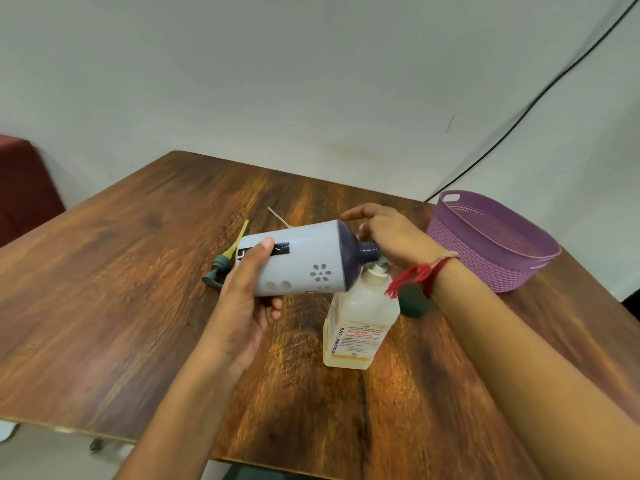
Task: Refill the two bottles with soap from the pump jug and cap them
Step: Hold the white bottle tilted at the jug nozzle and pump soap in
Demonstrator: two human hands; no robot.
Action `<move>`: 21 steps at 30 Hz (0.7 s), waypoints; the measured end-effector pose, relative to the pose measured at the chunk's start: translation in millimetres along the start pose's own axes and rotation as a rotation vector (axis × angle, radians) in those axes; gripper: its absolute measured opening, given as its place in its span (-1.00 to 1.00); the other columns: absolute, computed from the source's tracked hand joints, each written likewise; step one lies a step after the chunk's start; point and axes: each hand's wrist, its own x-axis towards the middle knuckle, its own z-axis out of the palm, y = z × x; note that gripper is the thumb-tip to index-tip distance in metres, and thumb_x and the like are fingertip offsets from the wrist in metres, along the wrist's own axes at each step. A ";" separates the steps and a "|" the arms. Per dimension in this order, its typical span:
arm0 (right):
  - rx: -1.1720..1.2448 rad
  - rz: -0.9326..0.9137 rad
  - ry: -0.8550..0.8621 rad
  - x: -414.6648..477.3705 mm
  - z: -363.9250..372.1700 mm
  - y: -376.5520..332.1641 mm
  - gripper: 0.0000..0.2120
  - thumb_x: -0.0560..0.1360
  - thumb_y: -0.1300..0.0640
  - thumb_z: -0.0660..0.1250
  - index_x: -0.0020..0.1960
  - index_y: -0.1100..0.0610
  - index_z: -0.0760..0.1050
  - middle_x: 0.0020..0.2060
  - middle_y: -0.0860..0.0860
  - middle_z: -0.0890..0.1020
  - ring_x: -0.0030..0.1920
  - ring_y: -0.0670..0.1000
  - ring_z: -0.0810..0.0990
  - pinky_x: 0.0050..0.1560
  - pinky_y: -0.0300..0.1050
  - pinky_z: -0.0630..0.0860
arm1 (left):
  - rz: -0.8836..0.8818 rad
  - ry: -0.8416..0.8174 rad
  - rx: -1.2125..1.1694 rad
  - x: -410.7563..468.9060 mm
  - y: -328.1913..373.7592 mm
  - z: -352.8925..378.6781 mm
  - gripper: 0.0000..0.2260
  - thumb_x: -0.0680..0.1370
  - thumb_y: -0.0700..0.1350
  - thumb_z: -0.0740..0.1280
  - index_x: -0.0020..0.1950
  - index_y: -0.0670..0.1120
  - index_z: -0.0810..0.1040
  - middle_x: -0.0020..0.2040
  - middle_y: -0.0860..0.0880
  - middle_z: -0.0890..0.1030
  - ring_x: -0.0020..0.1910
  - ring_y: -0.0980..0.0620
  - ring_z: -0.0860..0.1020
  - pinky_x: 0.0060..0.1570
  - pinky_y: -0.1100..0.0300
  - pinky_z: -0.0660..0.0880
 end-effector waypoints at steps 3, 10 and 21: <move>-0.178 -0.017 -0.102 3.0 -7.3 -11.8 -0.77 0.58 0.29 0.08 0.08 0.09 0.46 0.11 0.04 0.51 0.02 -0.04 0.47 -0.05 -0.29 0.41 | 0.021 -0.030 0.002 -0.5 4.0 2.8 -0.60 0.33 0.17 0.34 0.05 -0.03 0.52 -0.27 -0.04 0.52 -0.55 0.16 0.39 -0.62 0.38 0.38; 0.044 -0.026 -0.100 -3.7 -2.7 -3.8 -0.74 0.58 0.34 0.06 -0.02 0.15 0.51 -0.11 0.01 0.53 -0.21 -0.09 0.50 -0.43 -0.42 0.46 | 0.061 -0.050 0.027 1.4 4.7 -1.8 -0.48 0.20 0.22 0.41 0.06 -0.01 0.52 -0.24 -0.04 0.53 -0.51 0.16 0.39 -0.61 0.37 0.36; 0.016 -0.039 -0.106 3.9 -8.3 -5.1 -0.80 0.58 0.28 0.12 0.01 0.24 0.53 -0.06 0.09 0.56 -0.12 -0.02 0.51 -0.07 -0.19 0.49 | 0.075 -0.041 0.039 2.8 4.9 4.6 -0.63 0.30 0.19 0.38 -0.01 0.00 0.53 -0.28 -0.03 0.52 -0.53 0.16 0.38 -0.61 0.37 0.36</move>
